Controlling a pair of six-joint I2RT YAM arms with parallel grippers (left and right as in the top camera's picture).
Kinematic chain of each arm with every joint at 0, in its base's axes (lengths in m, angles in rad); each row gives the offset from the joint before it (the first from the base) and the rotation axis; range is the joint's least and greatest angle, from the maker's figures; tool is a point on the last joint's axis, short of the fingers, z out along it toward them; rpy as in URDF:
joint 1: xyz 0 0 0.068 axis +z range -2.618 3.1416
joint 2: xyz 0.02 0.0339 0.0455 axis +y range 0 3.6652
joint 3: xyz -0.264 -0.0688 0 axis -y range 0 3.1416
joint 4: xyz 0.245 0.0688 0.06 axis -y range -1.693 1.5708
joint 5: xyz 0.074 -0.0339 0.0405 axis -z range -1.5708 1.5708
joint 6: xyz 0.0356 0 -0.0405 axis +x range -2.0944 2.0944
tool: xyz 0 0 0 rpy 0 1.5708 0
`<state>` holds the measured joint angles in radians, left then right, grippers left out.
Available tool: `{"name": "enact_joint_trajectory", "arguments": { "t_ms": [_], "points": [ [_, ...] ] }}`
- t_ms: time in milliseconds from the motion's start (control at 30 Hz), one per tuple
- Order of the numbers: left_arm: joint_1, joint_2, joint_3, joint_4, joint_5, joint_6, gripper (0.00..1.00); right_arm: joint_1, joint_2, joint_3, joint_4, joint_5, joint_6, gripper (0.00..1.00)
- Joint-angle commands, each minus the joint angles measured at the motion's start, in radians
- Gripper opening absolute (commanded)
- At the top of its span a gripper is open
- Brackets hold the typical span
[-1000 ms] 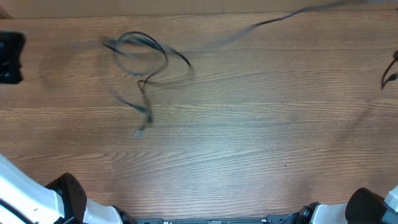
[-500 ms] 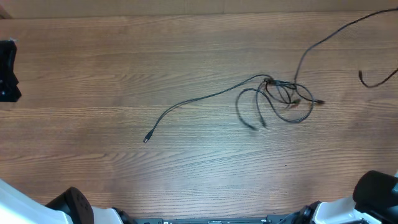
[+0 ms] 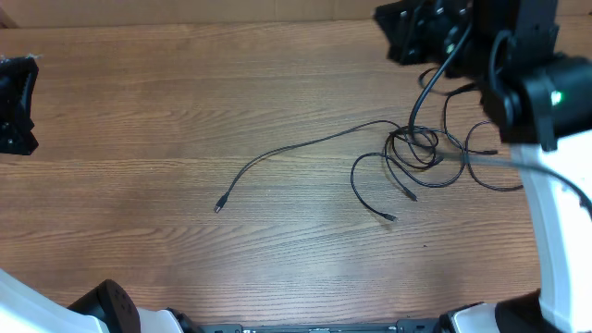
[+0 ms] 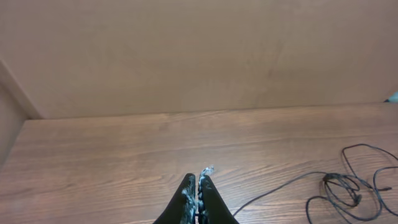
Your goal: Untangle cables
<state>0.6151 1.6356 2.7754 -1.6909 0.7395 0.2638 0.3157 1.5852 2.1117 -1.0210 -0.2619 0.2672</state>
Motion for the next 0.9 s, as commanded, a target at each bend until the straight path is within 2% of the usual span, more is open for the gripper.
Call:
{"name": "enact_joint_trajectory", "arguments": {
  "t_ms": [0, 167, 200, 233, 267, 300, 633, 867],
  "points": [
    [-0.024, 0.005, 0.008, 0.002, 0.047, -0.006, 0.04, 0.023, -0.072, 0.054, -0.018, 0.266, -0.010, 0.04],
    [-0.116, 0.026, 0.008, 0.002, 0.041, 0.003, 0.04, -0.072, -0.039, 0.053, -0.115, 0.475, -0.010, 0.04],
    [-0.133, 0.029, 0.008, 0.002, 0.038, 0.003, 0.04, -0.093, -0.026, 0.053, -0.129, 0.475, -0.009, 0.17],
    [-0.166, 0.037, 0.008, 0.002, 0.035, 0.003, 0.04, -0.127, 0.003, 0.051, -0.147, 0.465, 0.004, 0.68],
    [-0.184, 0.040, 0.008, 0.002, 0.035, 0.002, 0.04, -0.145, 0.023, 0.048, -0.153, 0.462, 0.026, 0.96],
    [-0.200, 0.044, 0.008, 0.002, 0.035, 0.002, 0.04, -0.160, 0.045, 0.044, -0.157, 0.463, 0.049, 1.00],
    [-0.250, 0.051, 0.008, 0.002, -0.037, -0.002, 0.04, -0.227, 0.319, -0.011, -0.117, 0.482, 0.398, 1.00],
    [-0.250, 0.051, 0.008, 0.002, -0.040, -0.017, 0.04, -0.234, 0.500, -0.020, -0.084, 0.491, 0.546, 1.00]
  ]
}}
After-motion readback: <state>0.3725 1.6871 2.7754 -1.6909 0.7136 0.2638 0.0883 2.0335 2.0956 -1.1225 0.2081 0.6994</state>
